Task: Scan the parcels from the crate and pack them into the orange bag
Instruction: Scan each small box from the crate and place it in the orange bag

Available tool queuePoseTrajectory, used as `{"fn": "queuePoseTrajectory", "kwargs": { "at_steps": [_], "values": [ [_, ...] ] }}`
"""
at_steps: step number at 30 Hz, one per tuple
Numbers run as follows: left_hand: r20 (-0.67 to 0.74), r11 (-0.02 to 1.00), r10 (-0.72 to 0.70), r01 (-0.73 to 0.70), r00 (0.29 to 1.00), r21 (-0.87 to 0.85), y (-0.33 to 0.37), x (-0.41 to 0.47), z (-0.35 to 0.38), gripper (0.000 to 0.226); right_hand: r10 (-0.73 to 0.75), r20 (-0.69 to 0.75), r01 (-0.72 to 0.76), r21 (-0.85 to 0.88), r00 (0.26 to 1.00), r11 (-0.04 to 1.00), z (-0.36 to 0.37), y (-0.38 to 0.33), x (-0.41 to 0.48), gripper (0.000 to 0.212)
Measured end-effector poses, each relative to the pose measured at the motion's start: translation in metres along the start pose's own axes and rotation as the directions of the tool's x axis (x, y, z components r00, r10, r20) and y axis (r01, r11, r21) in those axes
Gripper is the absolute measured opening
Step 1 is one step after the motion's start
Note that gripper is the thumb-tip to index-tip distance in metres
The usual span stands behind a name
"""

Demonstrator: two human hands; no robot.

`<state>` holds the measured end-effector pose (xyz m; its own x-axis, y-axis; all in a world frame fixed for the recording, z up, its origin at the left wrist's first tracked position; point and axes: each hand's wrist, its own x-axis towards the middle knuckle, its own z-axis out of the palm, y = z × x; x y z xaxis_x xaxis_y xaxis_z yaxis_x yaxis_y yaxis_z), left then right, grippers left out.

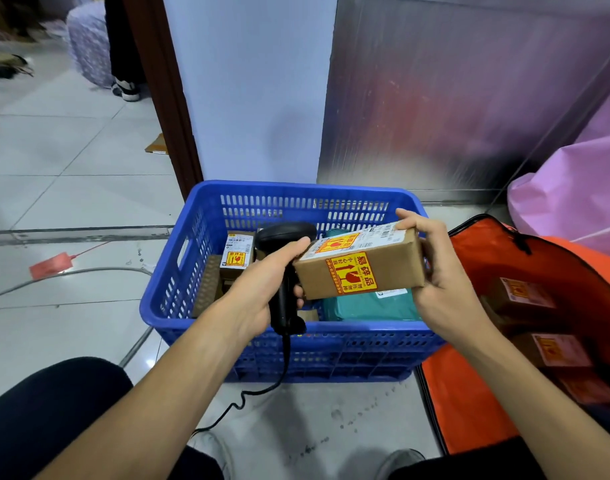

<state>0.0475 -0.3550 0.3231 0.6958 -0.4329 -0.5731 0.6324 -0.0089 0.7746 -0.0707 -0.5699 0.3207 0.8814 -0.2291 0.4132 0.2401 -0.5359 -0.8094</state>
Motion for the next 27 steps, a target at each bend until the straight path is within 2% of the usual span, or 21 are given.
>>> {"fn": "queuePoseTrajectory", "kwargs": {
  "at_steps": [6, 11, 18, 23, 27],
  "values": [
    [0.127, 0.992, -0.086, 0.096, 0.988, -0.079, 0.001, -0.005, 0.004, 0.038, 0.091, -0.039, -0.086, 0.103, 0.995, 0.991, -0.003, 0.002, 0.004, 0.083],
    [0.168, 0.991, -0.106, 0.118, 0.98, -0.067, 0.001, -0.005, 0.003, 0.038, 0.145, -0.034, -0.138, 0.158, 0.989, 0.978, -0.007, 0.002, 0.005, 0.075],
    [0.123, 0.997, -0.074, 0.077, 0.99, -0.018, 0.0, -0.005, -0.001, 0.072, 0.237, -0.089, -0.213, 0.216, 0.968, 0.953, -0.007, -0.002, 0.008, 0.069],
    [0.25, 0.994, -0.102, 0.09, 0.963, 0.06, 0.006, -0.014, 0.002, 0.044, 0.292, -0.099, -0.254, 0.286, 0.951, 0.924, -0.01, -0.006, 0.008, 0.064],
    [0.284, 0.992, -0.098, 0.073, 0.954, 0.098, 0.007, -0.016, 0.003, 0.05, 0.323, -0.095, -0.281, 0.306, 0.942, 0.91, -0.013, -0.005, 0.01, 0.065]
  ]
}}
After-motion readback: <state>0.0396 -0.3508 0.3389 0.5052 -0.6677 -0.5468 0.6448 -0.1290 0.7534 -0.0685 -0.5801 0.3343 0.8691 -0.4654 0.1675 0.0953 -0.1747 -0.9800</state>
